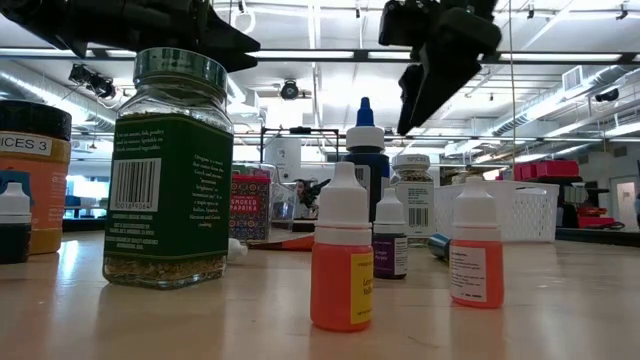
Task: Pick & Place Kitchen Items
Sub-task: Put the white spice bottle into the white bin
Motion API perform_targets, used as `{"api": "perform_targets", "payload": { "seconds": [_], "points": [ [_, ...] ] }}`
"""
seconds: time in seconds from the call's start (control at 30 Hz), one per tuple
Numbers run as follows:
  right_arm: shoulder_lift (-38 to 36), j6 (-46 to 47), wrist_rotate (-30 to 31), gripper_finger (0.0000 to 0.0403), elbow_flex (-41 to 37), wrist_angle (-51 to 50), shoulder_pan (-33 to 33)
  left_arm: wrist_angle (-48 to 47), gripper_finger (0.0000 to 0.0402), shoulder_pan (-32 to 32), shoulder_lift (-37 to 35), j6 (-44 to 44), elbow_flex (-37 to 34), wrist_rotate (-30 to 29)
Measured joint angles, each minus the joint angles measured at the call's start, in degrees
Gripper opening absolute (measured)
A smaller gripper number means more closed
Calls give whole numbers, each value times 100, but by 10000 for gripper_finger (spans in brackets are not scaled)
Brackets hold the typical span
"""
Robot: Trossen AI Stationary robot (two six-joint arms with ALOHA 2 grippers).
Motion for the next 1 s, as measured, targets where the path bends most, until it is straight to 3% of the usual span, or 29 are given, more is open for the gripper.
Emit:
{"api": "perform_targets", "payload": {
  "seconds": [0.1, 0.2, 0.33, 0.53, 0.8, 1.0],
  "points": [
    [-114, 222, -199, 350, -443, 409, 142, -46, 183, 0, 0, -15, 0, 2],
    [-263, 281, 49, 350, -729, 807, 210, -31, 183, 0, 0, 6, 0, 0],
    [-557, 64, 400, 350, -754, 800, 211, 33, 183, 2, 0, 4, 0, -1],
    [-1329, -85, 415, 350, -811, 1064, 216, 51, 183, 2, 0, 6, 0, -191],
    [-1747, -705, 146, 350, -2847, 4355, 217, 34, 183, 1, 0, -11, 0, -154],
    [-1747, -426, 96, 350, -3758, 5520, 211, 35, 183, 0, 0, -11, 0, -138]
  ]
}}
